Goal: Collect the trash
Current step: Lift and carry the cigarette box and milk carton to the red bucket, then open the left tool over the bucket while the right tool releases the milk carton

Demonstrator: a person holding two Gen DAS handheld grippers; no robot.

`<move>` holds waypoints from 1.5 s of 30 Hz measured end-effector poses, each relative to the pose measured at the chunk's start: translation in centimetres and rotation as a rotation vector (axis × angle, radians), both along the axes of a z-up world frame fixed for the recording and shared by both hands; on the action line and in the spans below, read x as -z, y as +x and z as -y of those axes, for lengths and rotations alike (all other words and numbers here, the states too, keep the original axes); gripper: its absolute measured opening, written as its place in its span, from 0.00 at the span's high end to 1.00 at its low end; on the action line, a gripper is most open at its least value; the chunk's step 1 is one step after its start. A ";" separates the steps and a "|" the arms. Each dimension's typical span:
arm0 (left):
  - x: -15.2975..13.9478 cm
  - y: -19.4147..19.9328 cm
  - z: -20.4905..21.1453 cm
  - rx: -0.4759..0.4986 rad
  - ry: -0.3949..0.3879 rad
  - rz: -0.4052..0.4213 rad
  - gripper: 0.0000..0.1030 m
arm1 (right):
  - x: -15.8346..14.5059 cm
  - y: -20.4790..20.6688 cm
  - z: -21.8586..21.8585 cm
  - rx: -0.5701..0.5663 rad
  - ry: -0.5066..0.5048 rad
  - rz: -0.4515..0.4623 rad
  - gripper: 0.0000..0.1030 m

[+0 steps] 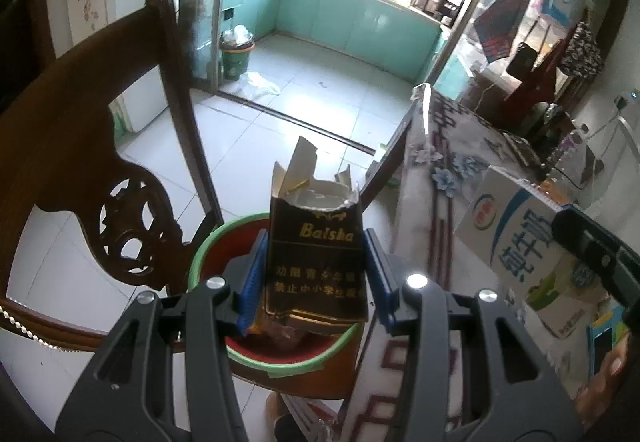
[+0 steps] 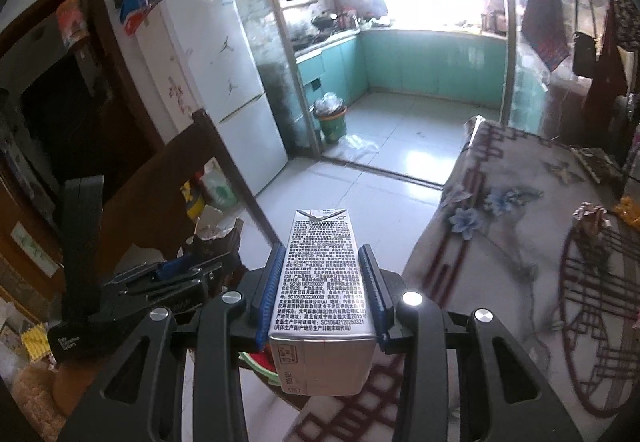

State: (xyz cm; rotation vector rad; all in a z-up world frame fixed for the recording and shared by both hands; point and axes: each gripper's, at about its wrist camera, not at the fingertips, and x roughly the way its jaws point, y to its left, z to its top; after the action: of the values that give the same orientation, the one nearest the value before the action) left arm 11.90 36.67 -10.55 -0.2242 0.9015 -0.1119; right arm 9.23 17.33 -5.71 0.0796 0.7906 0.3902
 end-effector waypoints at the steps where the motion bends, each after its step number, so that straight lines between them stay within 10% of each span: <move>1: 0.2 0.1 -0.2 -0.003 0.002 -0.005 0.58 | 0.4 0.4 -0.4 -0.008 -0.007 -0.011 0.64; 37: 5.4 6.0 -3.0 -0.037 0.052 -0.129 0.58 | 6.1 6.3 -6.3 -0.132 -0.066 -0.172 0.62; 41: 5.0 5.7 -3.2 -0.054 0.063 -0.120 0.27 | 5.7 6.0 -5.7 -0.108 -0.042 -0.156 0.41; 45: 4.1 5.0 -3.0 -0.046 0.072 -0.097 0.27 | 4.8 5.6 -4.6 -0.095 -0.033 -0.144 0.41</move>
State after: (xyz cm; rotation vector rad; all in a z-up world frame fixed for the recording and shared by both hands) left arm 16.88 39.65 -14.68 -0.1846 0.9948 -0.0262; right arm 14.86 21.89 -10.49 0.0393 0.9456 0.4647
